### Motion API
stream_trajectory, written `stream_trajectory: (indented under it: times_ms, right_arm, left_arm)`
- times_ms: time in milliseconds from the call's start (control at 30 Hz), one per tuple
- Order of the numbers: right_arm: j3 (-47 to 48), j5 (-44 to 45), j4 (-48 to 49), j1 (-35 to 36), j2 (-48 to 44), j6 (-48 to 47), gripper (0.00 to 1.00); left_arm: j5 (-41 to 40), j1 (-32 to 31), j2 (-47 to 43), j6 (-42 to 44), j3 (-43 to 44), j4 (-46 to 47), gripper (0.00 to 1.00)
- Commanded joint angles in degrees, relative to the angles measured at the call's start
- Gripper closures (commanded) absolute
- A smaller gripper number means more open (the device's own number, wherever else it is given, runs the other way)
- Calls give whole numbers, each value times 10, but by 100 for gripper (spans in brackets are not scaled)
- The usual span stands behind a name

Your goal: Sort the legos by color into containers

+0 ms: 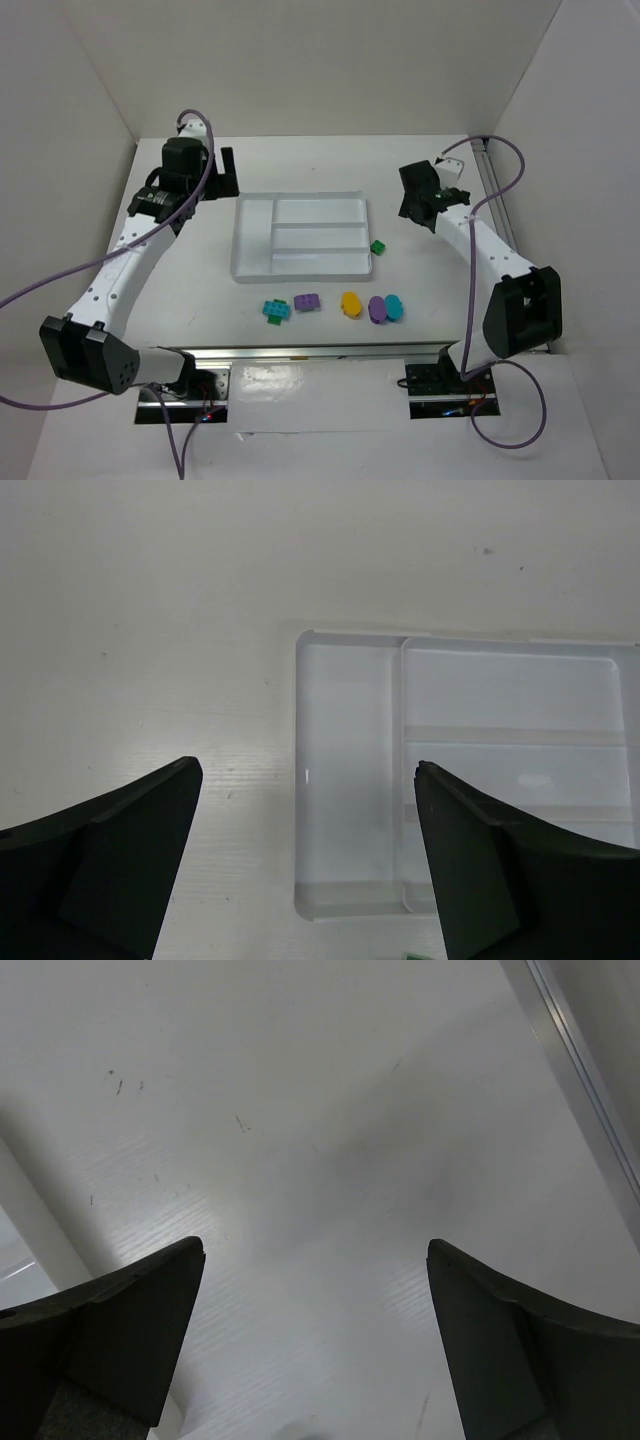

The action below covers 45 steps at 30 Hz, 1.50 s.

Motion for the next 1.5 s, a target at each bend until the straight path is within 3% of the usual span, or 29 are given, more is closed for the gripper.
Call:
stream_trajectory:
  times_ms: [0,200,267,333,467,600,700,900,967,1200,1267,1467]
  right_arm:
    - [-4,-10,21,10,-30,-4,1]
    - [-22,-66,27,10,-25,-13,1]
    - [-22,-102,39,10,-16,-13,1]
    - [-27,-115,45,10,-9,0,1]
    - [-20,-120,42,10,9,69,4]
    - [-32,-233,69,-9,14,68,1]
    - [-57,-240,88,-9,14,92,1]
    - [-50,-221,77,4,61,103,1]
    - [-50,-229,89,10,72,103,8]
    - [-50,-254,130,15,120,124,17]
    - [-50,-263,139,15,127,124,25]
    - [-50,-282,157,15,147,124,26]
  left_arm:
    - [29,5,9,-20,23,-21,0]
    - [29,-1,-83,-14,-74,77,0]
    - [7,-1,-67,-14,-55,50,0]
    - [-52,-40,-33,-19,-20,-5,0]
    - [-120,-74,-27,-19,-37,1,0]
    - [-83,-74,-36,-31,-62,24,0]
    - [-86,-81,3,-45,2,-51,0]
    - [-108,-95,4,-51,-18,-57,0]
    - [-99,-95,4,-51,-32,-57,0]
    - [-91,-106,22,-51,-33,-68,0]
    - [-91,-106,22,-51,-33,-68,0]
    - [-56,-106,34,-44,-33,-76,0]
